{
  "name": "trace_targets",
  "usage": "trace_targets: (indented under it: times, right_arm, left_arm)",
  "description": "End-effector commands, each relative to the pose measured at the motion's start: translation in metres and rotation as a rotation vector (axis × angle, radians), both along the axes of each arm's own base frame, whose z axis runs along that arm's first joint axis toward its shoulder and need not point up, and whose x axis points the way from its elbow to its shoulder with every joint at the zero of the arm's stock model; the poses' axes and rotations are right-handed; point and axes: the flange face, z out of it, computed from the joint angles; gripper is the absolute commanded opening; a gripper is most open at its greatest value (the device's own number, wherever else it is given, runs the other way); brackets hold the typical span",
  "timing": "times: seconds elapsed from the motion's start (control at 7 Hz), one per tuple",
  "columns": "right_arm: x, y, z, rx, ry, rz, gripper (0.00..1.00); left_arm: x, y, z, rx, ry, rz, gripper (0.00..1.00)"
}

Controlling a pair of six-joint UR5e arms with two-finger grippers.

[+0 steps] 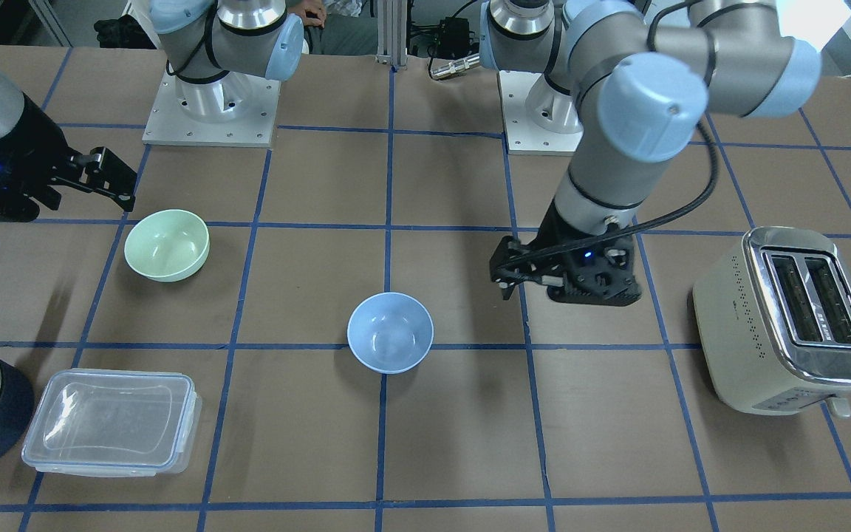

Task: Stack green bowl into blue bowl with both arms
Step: 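Open and raise the left gripper while the right gripper moves toward the green bowl, then lower the right gripper onto the pale green bowl rim and grasp it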

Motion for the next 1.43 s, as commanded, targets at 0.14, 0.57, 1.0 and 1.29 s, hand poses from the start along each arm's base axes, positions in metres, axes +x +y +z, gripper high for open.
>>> trace_targets:
  times: [0.14, 0.57, 1.0, 1.29]
  right_arm:
    - [-0.063, 0.035, -0.115, -0.027, -0.033, 0.043, 0.99]
    - [-0.055, 0.084, -0.201, -0.087, -0.005, 0.023, 0.83]
    - [-0.077, 0.094, -0.216, -0.1, 0.0, -0.024, 0.18]
    - [-0.076, 0.094, -0.215, -0.092, -0.001, -0.02, 0.0]
  left_arm:
    - [0.025, 0.072, 0.112, -0.044, -0.005, -0.029, 1.0]
    - [0.031, 0.06, 0.103, -0.026, -0.064, 0.029, 1.0]
    - [0.03, 0.063, 0.108, -0.033, -0.054, 0.051, 1.0]
    - [0.03, 0.06, 0.103, -0.024, -0.053, 0.054, 1.0]
